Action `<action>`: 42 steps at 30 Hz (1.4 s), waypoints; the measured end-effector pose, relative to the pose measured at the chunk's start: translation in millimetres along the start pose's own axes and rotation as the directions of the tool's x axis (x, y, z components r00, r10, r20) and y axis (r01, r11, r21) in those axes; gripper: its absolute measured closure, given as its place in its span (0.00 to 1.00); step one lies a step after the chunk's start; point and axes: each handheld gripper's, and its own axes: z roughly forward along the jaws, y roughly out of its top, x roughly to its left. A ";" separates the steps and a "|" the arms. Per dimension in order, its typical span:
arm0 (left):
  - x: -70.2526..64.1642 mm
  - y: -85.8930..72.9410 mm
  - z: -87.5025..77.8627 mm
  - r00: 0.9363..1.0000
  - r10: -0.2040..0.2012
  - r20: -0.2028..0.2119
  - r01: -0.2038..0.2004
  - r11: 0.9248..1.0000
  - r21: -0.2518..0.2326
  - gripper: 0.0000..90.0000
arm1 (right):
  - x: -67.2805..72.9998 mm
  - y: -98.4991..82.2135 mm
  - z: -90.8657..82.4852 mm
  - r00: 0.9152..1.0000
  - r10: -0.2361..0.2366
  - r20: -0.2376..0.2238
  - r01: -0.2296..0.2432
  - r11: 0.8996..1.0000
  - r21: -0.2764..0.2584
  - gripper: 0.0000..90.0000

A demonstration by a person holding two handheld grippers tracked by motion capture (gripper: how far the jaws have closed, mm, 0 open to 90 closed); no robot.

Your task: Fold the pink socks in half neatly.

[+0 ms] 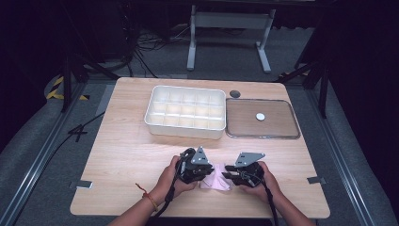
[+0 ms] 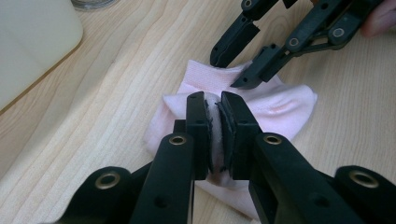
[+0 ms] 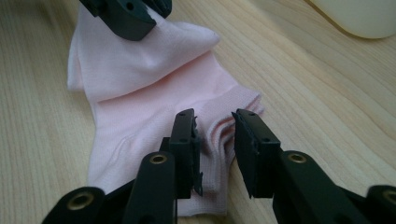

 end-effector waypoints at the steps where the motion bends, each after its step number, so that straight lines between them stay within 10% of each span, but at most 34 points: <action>1: 0.2 -0.1 0.3 1.000 -0.002 0.001 0.002 1.000 -0.001 0.91 | -0.2 0.3 -0.9 1.000 -0.001 -0.003 0.001 1.000 -0.003 0.73; 27: -8.6 11.6 15.5 1.000 -0.001 -0.004 0.001 1.000 -0.022 0.79 | -8.7 -1.4 -7.9 0.999 0.032 -0.028 -0.033 0.999 -0.015 0.75; 42: -5.4 2.4 -24.9 1.000 -0.003 0.021 0.006 0.994 -0.105 0.75 | -17.7 -2.5 -24.5 0.997 0.073 -0.001 -0.073 0.996 -0.057 0.81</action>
